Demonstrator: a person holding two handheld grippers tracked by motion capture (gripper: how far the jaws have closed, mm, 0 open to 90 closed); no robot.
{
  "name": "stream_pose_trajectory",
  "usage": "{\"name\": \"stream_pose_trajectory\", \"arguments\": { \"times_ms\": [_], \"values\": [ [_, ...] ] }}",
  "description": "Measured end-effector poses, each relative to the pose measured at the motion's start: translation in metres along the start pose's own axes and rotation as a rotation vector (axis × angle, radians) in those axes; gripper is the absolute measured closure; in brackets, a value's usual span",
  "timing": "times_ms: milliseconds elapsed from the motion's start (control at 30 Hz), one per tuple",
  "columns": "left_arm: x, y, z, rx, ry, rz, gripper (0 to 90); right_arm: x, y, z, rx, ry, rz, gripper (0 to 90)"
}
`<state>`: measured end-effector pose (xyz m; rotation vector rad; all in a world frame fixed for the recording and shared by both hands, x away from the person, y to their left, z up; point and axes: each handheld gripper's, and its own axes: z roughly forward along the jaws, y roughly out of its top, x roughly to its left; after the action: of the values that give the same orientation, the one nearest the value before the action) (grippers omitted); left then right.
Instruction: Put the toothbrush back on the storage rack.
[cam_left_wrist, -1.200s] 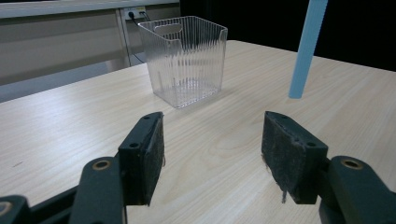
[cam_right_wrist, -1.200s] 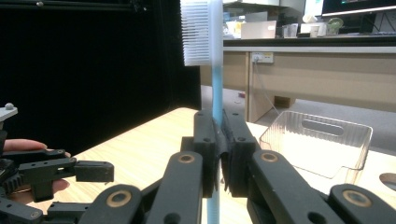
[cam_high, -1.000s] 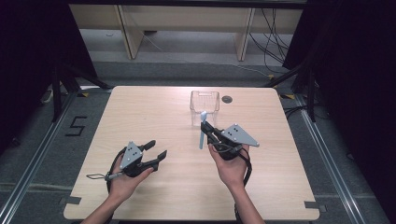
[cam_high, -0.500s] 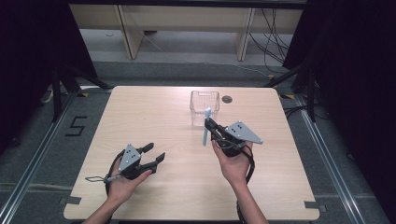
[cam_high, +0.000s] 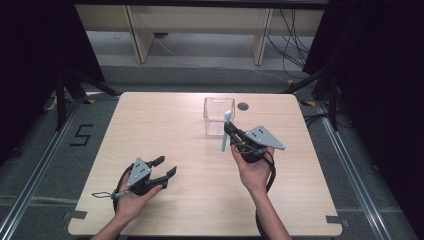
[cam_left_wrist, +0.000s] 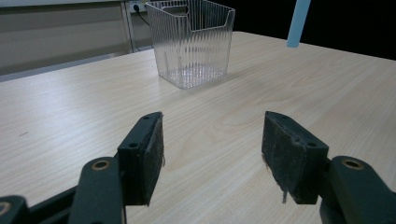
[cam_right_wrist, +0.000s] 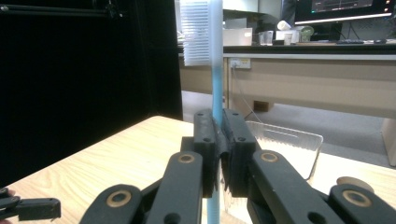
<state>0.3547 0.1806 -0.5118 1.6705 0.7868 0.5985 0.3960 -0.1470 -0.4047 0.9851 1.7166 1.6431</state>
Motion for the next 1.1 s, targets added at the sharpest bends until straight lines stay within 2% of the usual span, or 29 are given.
{"name": "stream_pose_trajectory", "arguments": {
  "times_ms": [33,67,100,133,233,300,333,433,467,500,533,567,633,700,733,767,800,833,1000,1033,1100],
  "values": [
    [0.000,-0.001,0.000,0.001,0.000,0.000,38.6,-0.001,0.000,0.001,-0.012,-0.003,-0.014,85.7],
    [0.000,-0.002,0.001,-0.012,-0.006,-0.003,38.6,-0.002,0.001,0.001,-0.004,-0.003,-0.006,85.7],
    [0.000,-0.002,0.002,-0.016,-0.007,-0.005,38.6,-0.004,0.001,0.002,-0.004,-0.011,-0.028,85.7],
    [0.000,-0.002,0.002,-0.017,-0.007,-0.005,38.6,-0.003,0.001,0.002,0.000,-0.015,-0.009,85.7],
    [0.001,-0.003,0.001,-0.013,0.006,-0.006,38.6,-0.006,0.002,0.003,-0.003,-0.029,-0.023,85.7],
    [0.002,-0.004,0.000,-0.013,0.012,-0.007,38.6,-0.008,0.003,0.005,-0.011,-0.026,-0.015,85.8],
    [0.002,-0.004,0.000,-0.013,0.014,-0.011,38.6,-0.010,0.004,0.005,-0.008,-0.041,-0.042,85.7],
    [0.003,-0.005,0.001,-0.012,0.018,-0.016,38.5,-0.011,0.005,0.008,-0.009,-0.035,-0.018,85.7],
    [0.004,-0.006,0.001,-0.012,0.019,-0.019,38.5,-0.012,0.006,0.009,-0.016,-0.035,-0.023,85.7],
    [0.004,-0.007,0.001,-0.021,0.017,-0.022,38.5,-0.014,0.007,0.009,-0.018,-0.046,-0.049,85.7],
    [0.004,-0.007,0.001,-0.021,0.017,-0.022,38.5,-0.014,0.007,0.009,-0.018,-0.046,-0.049,85.7],
    [0.004,-0.007,0.001,-0.013,0.022,-0.021,38.5,-0.013,0.007,0.010,-0.007,-0.044,-0.004,85.7],
    [0.005,-0.008,0.001,-0.015,0.025,-0.025,38.5,-0.017,0.008,0.011,-0.026,-0.047,-0.044,85.7],
    [0.005,-0.008,0.001,-0.014,0.026,-0.029,38.5,-0.018,0.008,0.011,-0.014,-0.059,-0.040,85.7],
    [0.005,-0.009,0.001,-0.014,0.027,-0.031,38.4,-0.016,0.008,0.011,0.000,-0.061,-0.014,85.7],
    [0.005,-0.009,0.001,-0.013,0.027,-0.030,38.4,-0.018,0.008,0.013,-0.023,-0.059,-0.039,85.7],
    [0.006,-0.010,0.001,-0.011,0.028,-0.030,38.4,-0.017,0.008,0.014,-0.022,-0.048,-0.009,85.7],
    [0.005,-0.010,0.001,-0.010,0.028,-0.033,38.4,-0.018,0.008,0.014,-0.017,-0.062,-0.017,85.7],
    [0.006,-0.010,0.001,-0.014,0.031,-0.034,38.3,-0.019,0.010,0.018,-0.022,-0.061,-0.006,85.7],
    [0.006,-0.010,0.001,-0.016,0.031,-0.034,38.3,-0.020,0.010,0.019,-0.019,-0.060,-0.018,85.7],
    [0.006,-0.010,0.000,-0.017,0.032,-0.034,38.3,-0.019,0.011,0.020,-0.020,-0.076,-0.014,85.7]
  ]
}}
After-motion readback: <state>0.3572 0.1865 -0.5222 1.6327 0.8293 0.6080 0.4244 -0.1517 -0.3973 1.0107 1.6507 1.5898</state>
